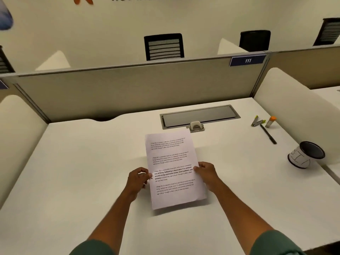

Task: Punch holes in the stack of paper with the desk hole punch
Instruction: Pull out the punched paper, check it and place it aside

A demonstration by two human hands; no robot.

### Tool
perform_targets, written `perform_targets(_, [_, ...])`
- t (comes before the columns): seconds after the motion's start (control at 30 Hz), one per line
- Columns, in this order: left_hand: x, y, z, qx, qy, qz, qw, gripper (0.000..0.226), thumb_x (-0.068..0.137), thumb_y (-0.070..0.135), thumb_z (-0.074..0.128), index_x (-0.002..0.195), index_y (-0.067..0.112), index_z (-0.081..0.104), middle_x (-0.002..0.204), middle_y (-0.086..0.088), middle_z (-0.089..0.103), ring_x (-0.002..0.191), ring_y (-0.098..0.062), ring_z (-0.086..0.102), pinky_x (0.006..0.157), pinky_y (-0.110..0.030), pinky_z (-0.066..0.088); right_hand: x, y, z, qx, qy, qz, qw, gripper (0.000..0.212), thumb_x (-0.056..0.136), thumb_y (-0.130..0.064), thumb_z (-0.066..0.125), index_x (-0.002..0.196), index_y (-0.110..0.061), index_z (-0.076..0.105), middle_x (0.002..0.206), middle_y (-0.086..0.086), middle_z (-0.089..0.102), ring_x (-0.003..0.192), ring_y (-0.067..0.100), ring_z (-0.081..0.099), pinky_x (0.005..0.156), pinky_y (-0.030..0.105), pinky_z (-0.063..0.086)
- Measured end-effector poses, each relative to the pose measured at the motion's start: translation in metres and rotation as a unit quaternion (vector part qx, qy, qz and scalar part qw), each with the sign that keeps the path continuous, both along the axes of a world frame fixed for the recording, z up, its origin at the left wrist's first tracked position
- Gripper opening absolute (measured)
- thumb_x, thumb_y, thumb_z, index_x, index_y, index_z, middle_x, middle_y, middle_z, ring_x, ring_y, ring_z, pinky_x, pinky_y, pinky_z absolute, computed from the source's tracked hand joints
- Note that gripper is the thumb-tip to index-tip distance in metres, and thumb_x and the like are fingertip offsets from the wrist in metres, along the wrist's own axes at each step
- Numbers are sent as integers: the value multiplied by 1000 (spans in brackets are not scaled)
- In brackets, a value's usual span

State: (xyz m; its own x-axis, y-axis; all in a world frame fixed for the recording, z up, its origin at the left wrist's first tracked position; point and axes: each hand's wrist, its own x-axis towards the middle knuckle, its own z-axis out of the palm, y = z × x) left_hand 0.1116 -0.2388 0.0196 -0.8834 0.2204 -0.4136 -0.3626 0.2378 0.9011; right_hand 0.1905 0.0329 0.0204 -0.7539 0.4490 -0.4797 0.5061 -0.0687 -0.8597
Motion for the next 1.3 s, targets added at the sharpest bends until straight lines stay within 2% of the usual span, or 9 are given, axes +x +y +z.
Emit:
perform_targets(0.13, [-5, 13, 15, -14, 39, 28, 999, 17, 84, 3, 71, 96, -7, 63, 81, -11, 66, 59, -15, 49, 51, -22, 38, -15, 11, 10, 8, 14, 18, 1000, 21, 90, -10, 60, 110, -7, 67, 108, 10, 71, 98, 31, 68, 93, 50, 54])
perform_targets(0.27, [-9, 22, 29, -2, 55, 59, 997, 16, 84, 2, 70, 94, -9, 62, 78, -12, 64, 59, -18, 46, 49, -25, 35, -30, 18, 20, 23, 39, 19, 999, 24, 90, -13, 62, 113, -8, 64, 111, 10, 69, 98, 30, 67, 92, 50, 54])
perform_targets(0.47, [-12, 27, 40, 15, 88, 89, 992, 10, 85, 2, 69, 89, -5, 64, 72, -10, 62, 58, -18, 47, 48, -26, 37, -39, 22, 34, 49, 99, 27, 994, 9, 93, -17, 60, 101, -21, 62, 107, 6, 70, 91, 23, 68, 84, 46, 58])
perform_targets(0.63, [-6, 29, 39, 69, 114, 118, 984, 3, 86, 1, 68, 86, 2, 66, 64, -8, 60, 57, -18, 47, 49, -28, 38, -32, 20, 40, 36, 154, 9, 987, 7, 93, -19, 62, 97, -25, 62, 99, -1, 71, 88, 20, 68, 80, 41, 59])
perform_targets(0.83, [16, 26, 30, 63, 156, 122, 978, 5, 88, 3, 66, 89, 7, 69, 74, -10, 70, 61, -14, 55, 49, -28, 43, -14, 17, 29, 33, 197, 22, 980, 15, 96, -19, 58, 110, -18, 61, 105, 1, 71, 95, 20, 68, 83, 36, 58])
perform_targets(1.03, [39, 26, 20, 39, 186, 134, 973, 9, 89, 2, 64, 86, 11, 66, 82, -8, 72, 63, -12, 58, 54, -26, 48, 4, 10, 11, 25, 221, 21, 975, 6, 95, -21, 58, 101, -23, 62, 98, -10, 73, 92, 10, 69, 73, 19, 57])
perform_targets(1.17, [49, 26, 12, 23, 187, 145, 971, 8, 87, 7, 70, 83, 13, 65, 85, -7, 71, 71, -15, 61, 62, -32, 51, 12, 7, 0, 43, 198, 44, 978, 10, 94, -18, 60, 98, -27, 61, 98, -15, 72, 93, 7, 69, 80, 24, 59])
perform_targets(1.3, [54, 25, 10, 15, 201, 137, 970, 8, 84, 17, 75, 88, 18, 68, 87, 0, 71, 67, -12, 59, 61, -22, 50, 16, 6, 1, 94, 208, 66, 971, 18, 93, -20, 63, 101, -35, 61, 98, -15, 70, 93, 8, 67, 78, 22, 56])
